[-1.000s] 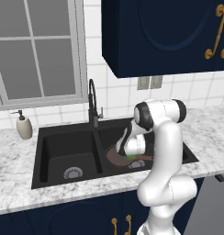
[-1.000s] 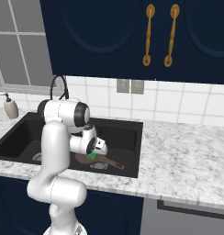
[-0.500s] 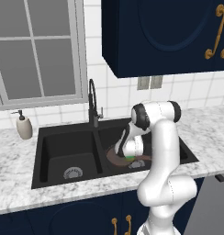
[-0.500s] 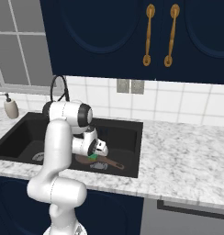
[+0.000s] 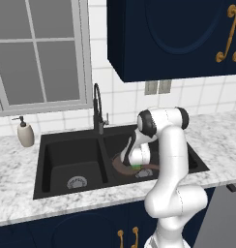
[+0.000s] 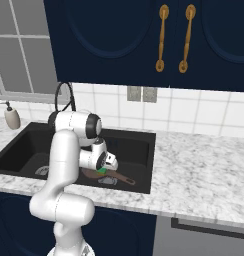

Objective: Pick the pan and sponge and place them into the sink. Then turn on the water.

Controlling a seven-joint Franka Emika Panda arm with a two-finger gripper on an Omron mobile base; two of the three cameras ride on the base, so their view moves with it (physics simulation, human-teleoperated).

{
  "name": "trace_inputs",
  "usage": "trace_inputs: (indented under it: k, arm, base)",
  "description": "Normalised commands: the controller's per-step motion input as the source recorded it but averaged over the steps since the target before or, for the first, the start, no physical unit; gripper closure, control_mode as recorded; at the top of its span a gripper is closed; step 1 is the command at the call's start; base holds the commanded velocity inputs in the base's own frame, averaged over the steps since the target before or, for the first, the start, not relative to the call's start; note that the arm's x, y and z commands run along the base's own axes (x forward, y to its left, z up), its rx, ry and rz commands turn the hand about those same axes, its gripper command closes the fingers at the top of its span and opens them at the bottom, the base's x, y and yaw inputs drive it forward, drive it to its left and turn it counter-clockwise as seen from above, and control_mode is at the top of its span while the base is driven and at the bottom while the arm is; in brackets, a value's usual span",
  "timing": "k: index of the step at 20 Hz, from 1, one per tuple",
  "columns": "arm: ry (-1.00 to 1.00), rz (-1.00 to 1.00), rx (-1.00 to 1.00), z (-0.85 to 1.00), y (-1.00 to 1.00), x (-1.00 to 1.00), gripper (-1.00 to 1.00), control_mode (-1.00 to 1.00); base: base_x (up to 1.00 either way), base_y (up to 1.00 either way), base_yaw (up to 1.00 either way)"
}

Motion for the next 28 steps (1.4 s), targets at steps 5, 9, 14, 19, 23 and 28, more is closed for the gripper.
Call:
trace_inputs:
  k: [5, 9, 14, 19, 23, 28]
  arm:
    - [0.00, 0.00, 0.00, 0.00, 0.00, 0.00, -1.00, -1.00]
    - [0.00, 0.00, 0.00, 0.00, 0.00, 0.00, -1.00, -1.00]
    - [0.00, 0.00, 0.00, 0.04, 0.00, 0.00, -1.00, -1.00]
    - [0.00, 0.00, 0.01, 0.26, -0.03, 0.00, -1.00, -1.00]
    - [-0.01, 0.00, 0.00, 0.29, 0.00, 0.00, -1.00, -1.00]
    - [-0.14, 0.00, 0.00, 0.12, 0.00, -0.18, -1.00, -1.00]
  base:
    - [0.00, 0.00, 0.00]
    - [0.00, 0.00, 0.00]
    - [0.00, 0.00, 0.00]
    - [0.00, 0.00, 0.00]
    - [0.00, 0.00, 0.00]
    - [0.00, 0.00, 0.00]
